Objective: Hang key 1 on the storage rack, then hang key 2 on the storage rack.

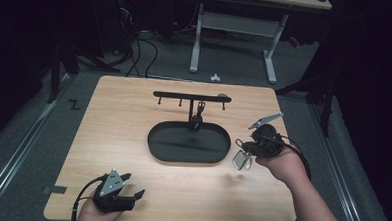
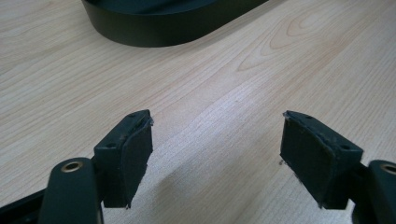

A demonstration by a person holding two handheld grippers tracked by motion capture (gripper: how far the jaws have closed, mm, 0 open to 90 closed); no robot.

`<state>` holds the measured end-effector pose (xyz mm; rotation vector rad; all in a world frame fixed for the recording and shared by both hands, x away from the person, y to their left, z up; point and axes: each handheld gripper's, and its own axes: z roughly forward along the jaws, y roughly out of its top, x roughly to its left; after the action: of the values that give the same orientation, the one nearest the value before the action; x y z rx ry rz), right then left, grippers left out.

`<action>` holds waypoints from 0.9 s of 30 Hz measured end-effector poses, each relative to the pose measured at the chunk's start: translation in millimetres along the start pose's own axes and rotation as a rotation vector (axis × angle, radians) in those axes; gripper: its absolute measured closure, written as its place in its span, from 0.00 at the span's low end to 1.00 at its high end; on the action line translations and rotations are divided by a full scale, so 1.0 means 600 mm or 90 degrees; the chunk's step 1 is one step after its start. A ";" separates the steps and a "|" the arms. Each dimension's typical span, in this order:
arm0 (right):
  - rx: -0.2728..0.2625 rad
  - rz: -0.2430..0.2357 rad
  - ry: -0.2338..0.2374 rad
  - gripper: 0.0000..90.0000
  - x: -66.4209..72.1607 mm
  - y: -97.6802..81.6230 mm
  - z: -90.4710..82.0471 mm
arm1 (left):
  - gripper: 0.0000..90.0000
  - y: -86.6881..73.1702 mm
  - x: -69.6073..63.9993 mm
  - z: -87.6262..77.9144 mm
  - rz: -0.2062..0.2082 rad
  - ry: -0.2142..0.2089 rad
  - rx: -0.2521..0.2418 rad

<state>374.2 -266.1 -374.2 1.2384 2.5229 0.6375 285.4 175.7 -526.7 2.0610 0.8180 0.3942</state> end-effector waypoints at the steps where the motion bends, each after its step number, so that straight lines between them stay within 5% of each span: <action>1: -0.005 -0.006 -0.001 0.95 0.000 0.004 -0.003 | 0.28 0.001 0.000 0.000 0.000 -0.002 -0.002; 27: -0.025 -0.009 -0.007 0.95 -0.006 0.071 -0.008 | 0.28 0.002 -0.001 0.003 0.006 -0.013 -0.001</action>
<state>403.6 -247.4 -348.9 1.2059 2.4962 0.6710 286.8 173.7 -526.7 2.0648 0.7970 0.3787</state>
